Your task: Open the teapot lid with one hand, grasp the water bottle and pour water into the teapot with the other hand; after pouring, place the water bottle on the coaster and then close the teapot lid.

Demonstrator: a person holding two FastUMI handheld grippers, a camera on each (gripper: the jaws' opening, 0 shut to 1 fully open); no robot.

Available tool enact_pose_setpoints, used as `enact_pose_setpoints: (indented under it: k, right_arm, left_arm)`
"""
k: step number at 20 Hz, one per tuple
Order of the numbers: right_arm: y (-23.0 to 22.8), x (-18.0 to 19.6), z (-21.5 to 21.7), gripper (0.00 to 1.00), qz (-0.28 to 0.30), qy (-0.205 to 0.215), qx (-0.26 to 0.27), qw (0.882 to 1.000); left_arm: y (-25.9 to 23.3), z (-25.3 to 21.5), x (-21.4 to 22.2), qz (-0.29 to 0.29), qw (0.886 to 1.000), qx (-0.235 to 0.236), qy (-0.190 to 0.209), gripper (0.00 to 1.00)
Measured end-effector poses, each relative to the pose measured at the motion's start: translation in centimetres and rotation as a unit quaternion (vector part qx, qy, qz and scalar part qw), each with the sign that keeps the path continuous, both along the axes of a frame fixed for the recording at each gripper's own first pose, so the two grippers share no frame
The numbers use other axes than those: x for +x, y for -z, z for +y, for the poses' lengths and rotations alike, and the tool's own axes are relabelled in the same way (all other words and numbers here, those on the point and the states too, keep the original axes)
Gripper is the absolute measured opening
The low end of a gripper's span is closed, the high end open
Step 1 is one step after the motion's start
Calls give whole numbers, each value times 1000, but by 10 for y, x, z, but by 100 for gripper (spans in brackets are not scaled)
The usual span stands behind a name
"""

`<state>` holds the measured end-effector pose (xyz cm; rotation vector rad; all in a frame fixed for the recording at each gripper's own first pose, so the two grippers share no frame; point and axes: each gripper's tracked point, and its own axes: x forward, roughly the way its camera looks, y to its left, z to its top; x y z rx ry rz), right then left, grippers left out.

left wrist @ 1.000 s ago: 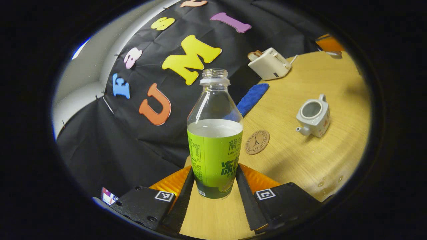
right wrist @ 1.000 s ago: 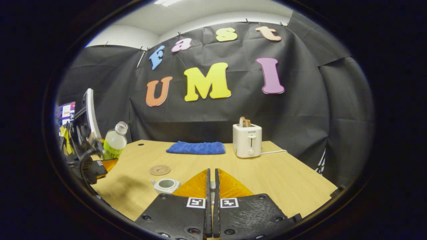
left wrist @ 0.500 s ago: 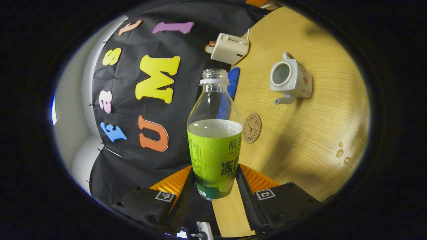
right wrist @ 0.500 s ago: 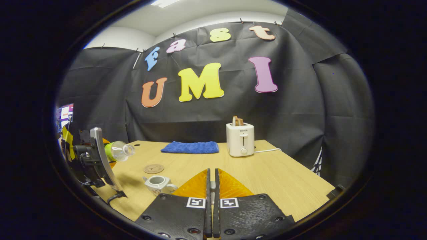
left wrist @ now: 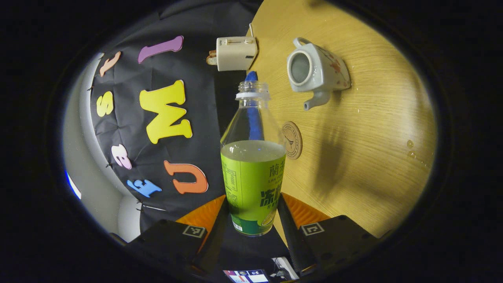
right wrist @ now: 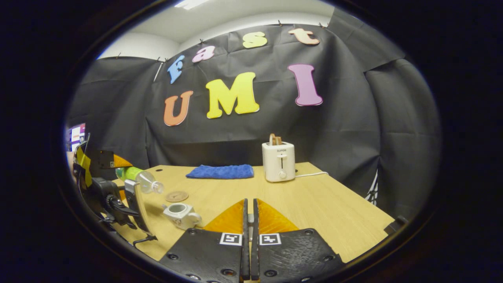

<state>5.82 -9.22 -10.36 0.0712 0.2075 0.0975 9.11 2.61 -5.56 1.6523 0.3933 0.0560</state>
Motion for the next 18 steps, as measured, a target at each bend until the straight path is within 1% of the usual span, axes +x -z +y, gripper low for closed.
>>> enact_pose_setpoints:
  k: [2, 7, 15, 18]
  right_arm:
    - [1, 0, -4, 1, 0, 3, 4, 1000]
    - [1, 0, -11, 1, -2, 10, 5, 1000]
    - [1, -4, -15, 1, -3, 14, 3, 1000]
    - [1, -4, -14, 1, -4, 14, 2, 1000]
  left_arm:
    - [-1, -4, 0, 4, 1000, 16, 5, 73]
    - [-16, -10, 11, 9, 997, 77, 19, 73]
    - [-25, -25, 18, 4, 991, 125, 37, 73]
    - [-31, -28, 20, -2, 987, 154, 44, 73]
